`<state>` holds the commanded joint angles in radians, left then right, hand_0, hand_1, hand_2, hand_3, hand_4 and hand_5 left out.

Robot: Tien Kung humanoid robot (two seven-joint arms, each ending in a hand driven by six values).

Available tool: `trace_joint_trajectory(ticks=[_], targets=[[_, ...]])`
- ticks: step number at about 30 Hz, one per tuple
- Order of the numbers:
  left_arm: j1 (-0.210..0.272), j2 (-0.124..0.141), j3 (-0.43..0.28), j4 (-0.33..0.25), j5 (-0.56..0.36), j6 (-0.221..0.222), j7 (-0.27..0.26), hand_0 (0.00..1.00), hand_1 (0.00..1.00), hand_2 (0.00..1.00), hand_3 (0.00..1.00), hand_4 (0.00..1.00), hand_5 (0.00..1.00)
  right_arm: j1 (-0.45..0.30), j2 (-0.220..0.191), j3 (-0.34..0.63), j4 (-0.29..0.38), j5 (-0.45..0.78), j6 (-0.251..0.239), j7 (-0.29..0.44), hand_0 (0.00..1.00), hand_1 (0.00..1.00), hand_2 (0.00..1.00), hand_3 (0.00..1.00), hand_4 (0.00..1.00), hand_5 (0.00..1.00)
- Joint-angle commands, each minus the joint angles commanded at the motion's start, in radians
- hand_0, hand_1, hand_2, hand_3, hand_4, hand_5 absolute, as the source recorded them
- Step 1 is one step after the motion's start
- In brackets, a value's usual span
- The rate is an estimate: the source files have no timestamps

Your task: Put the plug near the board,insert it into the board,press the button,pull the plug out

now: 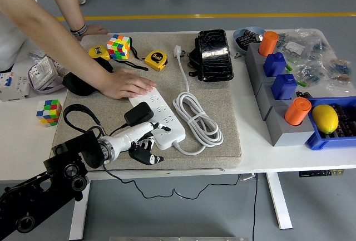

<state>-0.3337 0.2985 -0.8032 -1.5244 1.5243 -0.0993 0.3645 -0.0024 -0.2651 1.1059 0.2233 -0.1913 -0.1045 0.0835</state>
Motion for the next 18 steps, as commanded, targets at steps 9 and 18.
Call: trace_joint_trajectory(ticks=[9, 18], targets=[[0.012, 0.003, 0.014, 0.056, -0.17, 0.188, -0.198, 0.124, 0.057, 0.19, 0.614, 0.73, 0.18, 0.002, 0.001, 0.002, 0.0, -0.001, 0.0, 0.0, 0.49, 0.539, 0.525, 0.509, 0.812, 0.336], [0.02, -0.005, 0.035, 0.123, -0.395, 0.359, -0.387, 0.185, 0.134, 0.242, 0.532, 0.765, 0.247, 0.0, 0.002, -0.002, -0.001, 0.001, 0.0, -0.001, 0.489, 0.538, 0.525, 0.509, 0.812, 0.336]])
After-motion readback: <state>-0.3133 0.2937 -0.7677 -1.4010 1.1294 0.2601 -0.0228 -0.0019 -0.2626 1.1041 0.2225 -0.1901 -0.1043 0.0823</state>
